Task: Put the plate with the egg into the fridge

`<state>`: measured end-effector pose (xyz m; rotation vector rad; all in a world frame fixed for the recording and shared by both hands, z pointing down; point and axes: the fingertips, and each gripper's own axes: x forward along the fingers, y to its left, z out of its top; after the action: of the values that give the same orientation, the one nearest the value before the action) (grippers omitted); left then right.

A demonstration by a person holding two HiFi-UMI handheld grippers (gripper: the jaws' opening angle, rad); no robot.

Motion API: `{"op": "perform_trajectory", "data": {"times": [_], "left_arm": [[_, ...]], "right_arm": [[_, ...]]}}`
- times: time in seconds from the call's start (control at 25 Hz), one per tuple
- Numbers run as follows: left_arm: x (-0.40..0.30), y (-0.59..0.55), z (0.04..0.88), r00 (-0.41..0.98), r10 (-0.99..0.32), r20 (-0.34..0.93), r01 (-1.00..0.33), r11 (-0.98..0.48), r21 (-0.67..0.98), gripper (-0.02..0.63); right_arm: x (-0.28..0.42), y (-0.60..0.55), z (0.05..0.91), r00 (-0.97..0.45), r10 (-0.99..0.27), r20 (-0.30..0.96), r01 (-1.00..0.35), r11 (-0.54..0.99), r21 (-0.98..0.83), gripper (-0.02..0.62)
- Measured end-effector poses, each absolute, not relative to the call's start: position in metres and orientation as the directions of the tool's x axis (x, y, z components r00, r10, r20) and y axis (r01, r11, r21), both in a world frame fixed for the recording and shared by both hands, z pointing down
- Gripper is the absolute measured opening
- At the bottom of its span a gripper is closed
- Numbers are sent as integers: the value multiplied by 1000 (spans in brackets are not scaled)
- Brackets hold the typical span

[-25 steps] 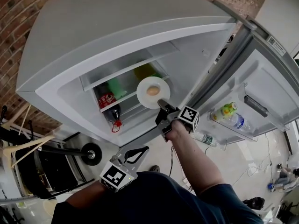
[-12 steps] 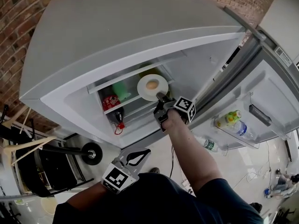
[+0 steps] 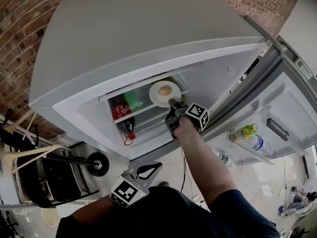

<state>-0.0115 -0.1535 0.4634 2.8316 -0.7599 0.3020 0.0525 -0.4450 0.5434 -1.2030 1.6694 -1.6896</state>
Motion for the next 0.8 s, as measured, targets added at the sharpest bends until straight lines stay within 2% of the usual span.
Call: {"op": "perform_trajectory", "data": {"times": [0.2, 0.4, 0.48, 0.64, 0.8], "left_arm": [[-10, -154, 464, 849, -475, 230, -515, -841, 166, -2], [-9, -153, 464, 848, -474, 238, -515, -843, 156, -2], [-8, -152, 464, 848, -476, 235, -516, -843, 155, -2], [-7, -152, 465, 849, -471, 240, -513, -844, 156, -2], [-4, -150, 465, 852, -470, 231, -510, -844, 162, -2]], "right_arm": [[50, -450, 545, -506, -827, 245, -227, -146, -963, 45], [50, -453, 536, -518, -833, 195, -212, -96, -973, 143], [53, -450, 535, -513, -840, 176, -198, -84, -977, 160], [63, -439, 542, -490, -853, 179, -187, -98, -977, 152], [68, -437, 543, -476, -861, 177, -182, -101, -978, 53]]}}
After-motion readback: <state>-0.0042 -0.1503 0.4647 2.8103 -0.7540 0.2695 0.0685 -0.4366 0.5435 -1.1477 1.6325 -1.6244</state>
